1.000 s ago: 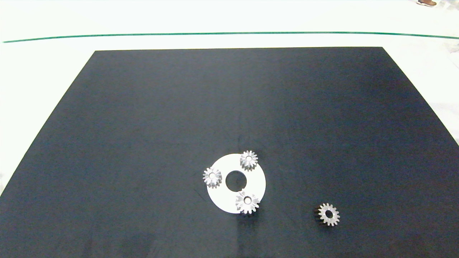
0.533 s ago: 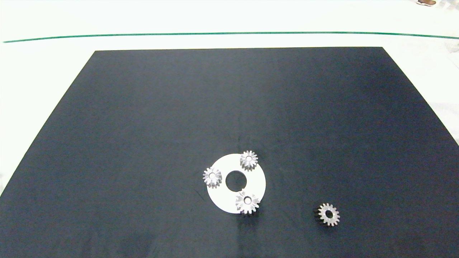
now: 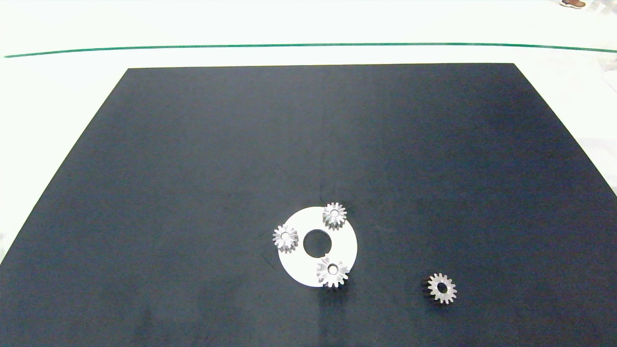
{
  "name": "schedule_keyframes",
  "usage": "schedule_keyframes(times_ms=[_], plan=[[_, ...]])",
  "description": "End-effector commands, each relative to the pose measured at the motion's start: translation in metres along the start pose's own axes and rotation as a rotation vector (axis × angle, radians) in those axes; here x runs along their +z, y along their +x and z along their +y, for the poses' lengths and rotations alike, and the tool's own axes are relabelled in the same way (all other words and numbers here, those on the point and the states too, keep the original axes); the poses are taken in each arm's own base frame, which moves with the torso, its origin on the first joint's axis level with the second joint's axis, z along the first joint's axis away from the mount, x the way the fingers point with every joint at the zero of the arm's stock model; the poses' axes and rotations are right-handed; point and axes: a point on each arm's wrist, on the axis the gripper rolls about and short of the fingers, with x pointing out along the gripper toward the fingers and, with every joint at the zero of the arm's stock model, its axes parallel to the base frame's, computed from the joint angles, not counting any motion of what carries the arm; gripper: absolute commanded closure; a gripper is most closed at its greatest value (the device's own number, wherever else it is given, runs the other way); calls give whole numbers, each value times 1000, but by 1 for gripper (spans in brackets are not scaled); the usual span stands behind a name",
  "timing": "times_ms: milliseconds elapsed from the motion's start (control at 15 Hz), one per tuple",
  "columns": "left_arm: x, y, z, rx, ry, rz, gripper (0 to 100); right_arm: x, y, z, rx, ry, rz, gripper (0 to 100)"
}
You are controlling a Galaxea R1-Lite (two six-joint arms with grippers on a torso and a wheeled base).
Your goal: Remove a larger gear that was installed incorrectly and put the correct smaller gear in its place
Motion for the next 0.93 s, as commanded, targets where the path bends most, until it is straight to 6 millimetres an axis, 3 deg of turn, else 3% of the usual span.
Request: schedule_keyframes(times_ms=[67,267,400,667,933], plan=[[99,31,8,0,120,218,0,42,14,-1,7,-37,78,0],[147,69,14,27,127,277,0,62,37,-1,21,-115,166,0],[166,87,17,37,123,389,0,87,65,0,64,-140,231,0],[173,84,18,39,123,395,0,123,117,20,270,-232,326,0],[175,63,18,60,115,310,0,154,124,57,567,-400,414,0]])
